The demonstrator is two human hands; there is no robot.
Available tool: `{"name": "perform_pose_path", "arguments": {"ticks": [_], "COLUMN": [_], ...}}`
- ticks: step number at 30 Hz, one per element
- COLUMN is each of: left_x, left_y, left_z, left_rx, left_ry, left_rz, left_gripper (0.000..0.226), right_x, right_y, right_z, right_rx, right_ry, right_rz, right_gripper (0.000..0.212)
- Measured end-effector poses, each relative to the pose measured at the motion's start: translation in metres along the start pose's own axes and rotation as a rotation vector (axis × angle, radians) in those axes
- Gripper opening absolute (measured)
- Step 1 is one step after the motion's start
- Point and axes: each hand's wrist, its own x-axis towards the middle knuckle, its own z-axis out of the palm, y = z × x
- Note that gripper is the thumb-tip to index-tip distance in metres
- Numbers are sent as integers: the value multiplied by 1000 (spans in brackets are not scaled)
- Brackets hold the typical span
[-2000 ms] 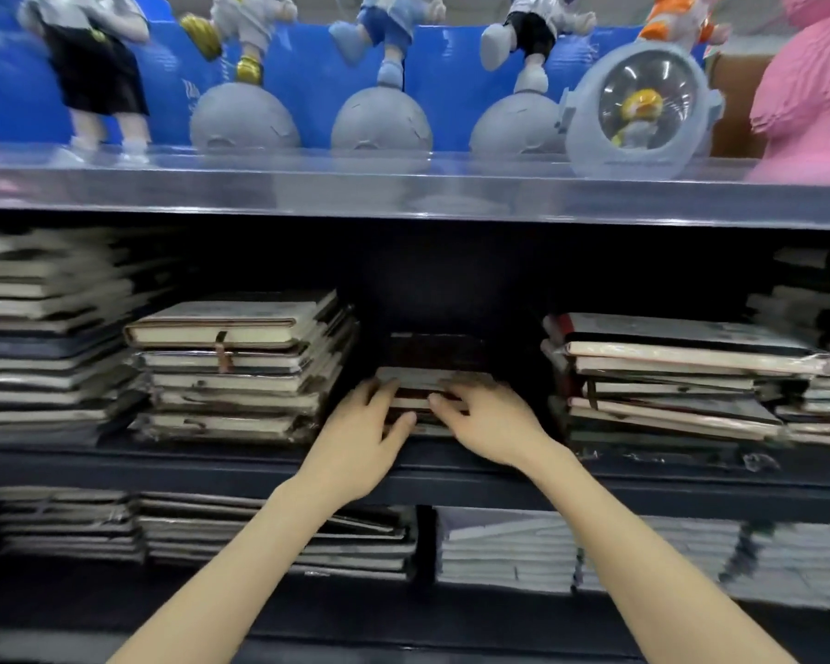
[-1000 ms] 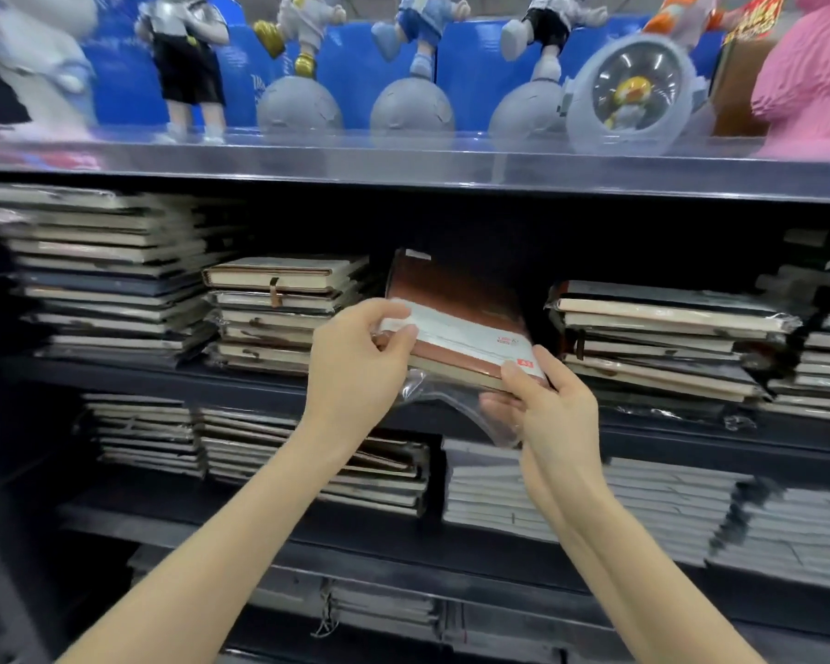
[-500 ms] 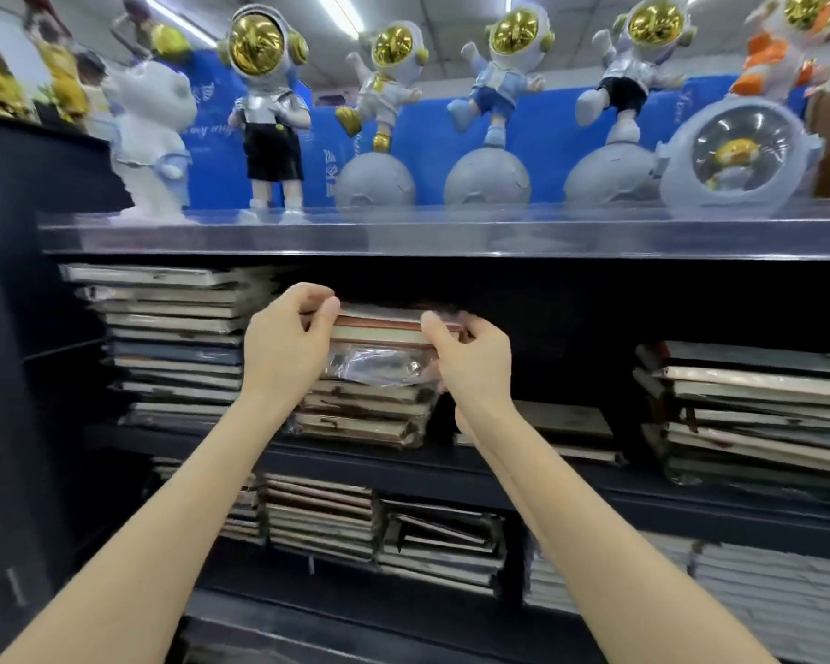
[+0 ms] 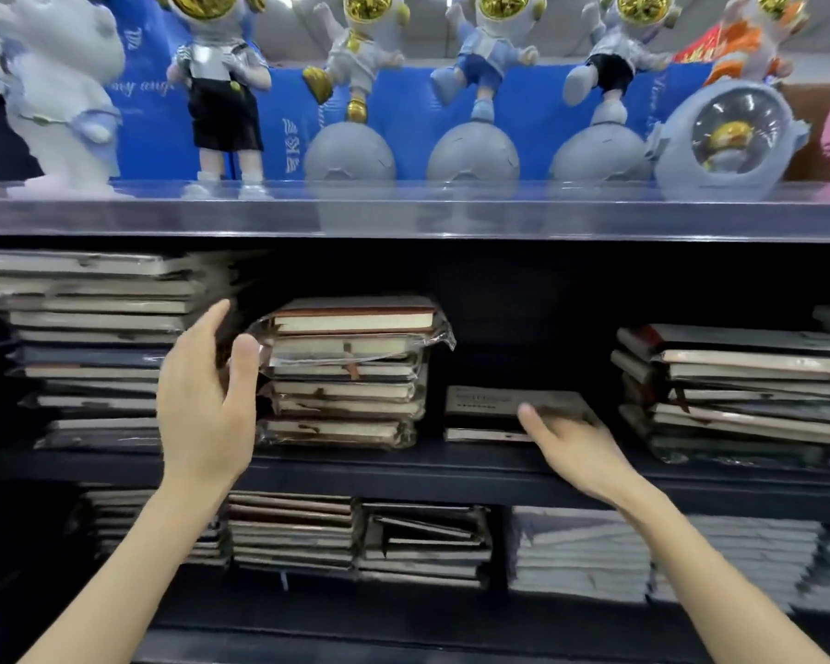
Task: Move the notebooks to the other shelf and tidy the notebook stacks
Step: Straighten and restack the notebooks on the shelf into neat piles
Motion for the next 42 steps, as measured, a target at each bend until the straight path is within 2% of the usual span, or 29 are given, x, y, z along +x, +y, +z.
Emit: {"name": "perform_pose_path", "arguments": {"ticks": [2, 3, 5, 7, 9, 11, 15, 17, 20, 23, 25, 27, 29, 31, 34, 36, 38, 39, 42], "left_x": [-15, -23, -40, -54, -66, -74, -86, -91, -99, -108, -109, -110, -109, -107, -110, -111, -110, -110, -120], "left_y": [11, 16, 24, 28, 31, 38, 59, 69, 85, 97, 101, 104, 108, 114, 124, 130, 130, 129, 132], "left_z": [-3, -1, 5, 14, 24, 33, 56, 70, 86, 92, 91, 90, 88, 86, 77, 63, 45, 36, 13], "left_rx": [38, 42, 47, 71, 72, 46, 88, 145, 205, 180, 64, -150, -416, -627, -657, -638, -662, -679, -725], "left_ry": [156, 177, 150, 101, 27, -109, -360, -444, -568, -645, -669, -653, -646, -682, -649, -623, -607, -605, -628], "left_rz": [145, 200, 306, 404, 421, 358, 194, 78, -116, -273, -440, -659, -882, -1022, -1051, -1041, -1035, -1023, -977], "left_gripper": [46, 42, 37, 33, 33, 37, 50, 57, 59, 61, 64, 62, 49, 33, 26, 24, 26, 27, 30], "right_x": [-5, -10, -28, -50, -64, -60, -51, -57, -66, -74, -84, -96, -106, -110, -111, -112, -112, -112, -115], "right_y": [1, 2, 5, 8, 11, 16, 34, 41, 47, 49, 52, 57, 62, 65, 70, 74, 75, 73, 62], "right_z": [0, 0, 1, 1, -6, -16, -19, -12, -5, -5, -5, -4, -8, -16, -26, -31, -37, -39, -35], "right_rx": [-67, -93, -160, -212, -115, -10, -72, -9, 304, 556, 703, 837, 905, 929, 919, 632, 411, 432, 737], "right_ry": [42, 49, 69, 124, 180, 231, 263, 236, 246, 317, 310, 248, 164, 83, 28, 79, 122, 92, -120], "right_rz": [-57, -82, -154, -240, -265, -199, 115, 226, 255, 201, 173, 159, 152, 135, 95, 8, -56, -47, 112], "right_gripper": [69, 65, 66, 82, 81, 73, 71, 72, 77, 68, 58, 55, 58, 58, 58, 51, 57, 65, 90]}}
